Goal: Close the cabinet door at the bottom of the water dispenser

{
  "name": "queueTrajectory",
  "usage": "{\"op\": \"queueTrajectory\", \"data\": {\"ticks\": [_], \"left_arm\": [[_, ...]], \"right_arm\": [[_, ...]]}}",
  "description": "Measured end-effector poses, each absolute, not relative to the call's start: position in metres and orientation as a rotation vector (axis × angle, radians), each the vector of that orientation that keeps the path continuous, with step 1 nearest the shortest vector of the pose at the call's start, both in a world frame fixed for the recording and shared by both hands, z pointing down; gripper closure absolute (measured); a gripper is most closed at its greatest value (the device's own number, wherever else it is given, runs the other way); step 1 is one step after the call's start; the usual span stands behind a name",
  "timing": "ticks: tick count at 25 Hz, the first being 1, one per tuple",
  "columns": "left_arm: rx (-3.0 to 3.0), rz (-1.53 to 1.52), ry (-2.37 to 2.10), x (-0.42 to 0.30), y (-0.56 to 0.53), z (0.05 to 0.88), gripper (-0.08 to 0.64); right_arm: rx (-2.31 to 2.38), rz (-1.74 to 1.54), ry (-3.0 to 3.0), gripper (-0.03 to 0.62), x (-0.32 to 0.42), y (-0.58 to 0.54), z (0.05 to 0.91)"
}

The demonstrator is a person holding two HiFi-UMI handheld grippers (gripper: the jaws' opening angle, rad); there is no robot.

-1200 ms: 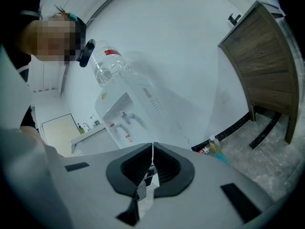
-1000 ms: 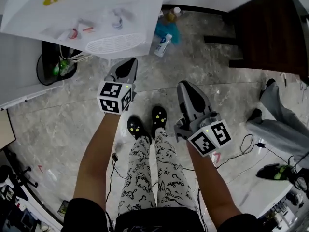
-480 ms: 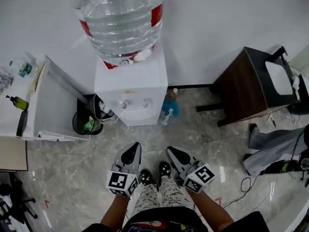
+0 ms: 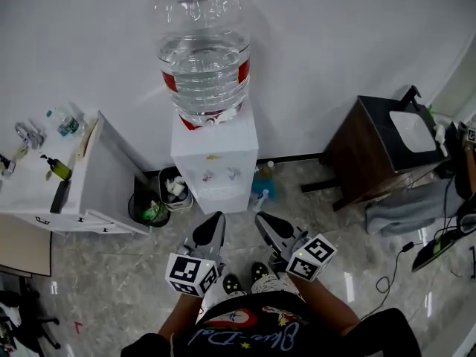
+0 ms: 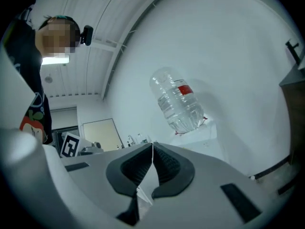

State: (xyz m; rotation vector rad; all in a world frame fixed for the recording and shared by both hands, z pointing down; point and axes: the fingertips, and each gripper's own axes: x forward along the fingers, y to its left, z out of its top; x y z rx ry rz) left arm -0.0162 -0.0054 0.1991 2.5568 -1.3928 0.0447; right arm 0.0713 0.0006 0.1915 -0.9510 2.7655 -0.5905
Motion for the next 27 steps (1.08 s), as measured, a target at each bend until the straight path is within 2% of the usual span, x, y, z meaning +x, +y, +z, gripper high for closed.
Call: {"op": "queueTrajectory", "data": {"ticks": [9, 27], "left_arm": [[2.624, 0.020, -1.379, -0.011, 0.011, 0.168, 0.563], [2.538, -0.040, -1.329, -0.044, 0.033, 0.194, 0.563]], "right_arm": [[-0.811, -0.486, 2.913, 0.577, 0.045, 0.026, 0.170], [-0.860, -0.553, 2.903, 0.577, 0.024, 0.049, 0.183]]}}
